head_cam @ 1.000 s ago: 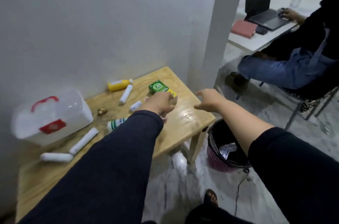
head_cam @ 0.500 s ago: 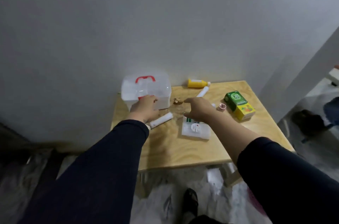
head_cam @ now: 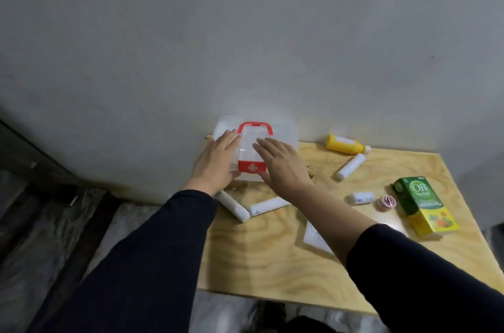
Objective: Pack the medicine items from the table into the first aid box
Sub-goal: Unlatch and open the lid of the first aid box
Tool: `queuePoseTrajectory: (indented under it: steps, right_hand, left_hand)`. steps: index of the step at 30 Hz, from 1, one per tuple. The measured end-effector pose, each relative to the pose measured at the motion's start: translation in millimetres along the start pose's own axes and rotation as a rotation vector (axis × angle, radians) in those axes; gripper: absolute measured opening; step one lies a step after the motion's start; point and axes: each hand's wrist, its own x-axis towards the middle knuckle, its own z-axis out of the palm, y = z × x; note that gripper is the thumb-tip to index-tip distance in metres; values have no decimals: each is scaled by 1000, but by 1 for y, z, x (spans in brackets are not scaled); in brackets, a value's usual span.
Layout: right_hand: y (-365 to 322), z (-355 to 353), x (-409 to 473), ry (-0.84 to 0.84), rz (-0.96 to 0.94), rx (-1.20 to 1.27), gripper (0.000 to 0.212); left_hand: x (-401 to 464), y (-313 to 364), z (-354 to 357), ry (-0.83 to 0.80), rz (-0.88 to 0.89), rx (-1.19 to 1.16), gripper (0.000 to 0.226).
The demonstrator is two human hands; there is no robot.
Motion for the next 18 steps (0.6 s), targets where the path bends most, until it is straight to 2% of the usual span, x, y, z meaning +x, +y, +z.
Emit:
queuePoseTrajectory:
  steps: [6,14,18]
  right_hand:
    - [0,30,0,123,20,-115,73]
    - [-8,44,13,185,90,-224,67]
    - [-10,43,7,147,63,-253,71]
  left_hand:
    - [7,-12,17,132,63,50,78]
    - [15,-26,20,139,155,66,80]
    - [19,-32,20,137,183,105,80]
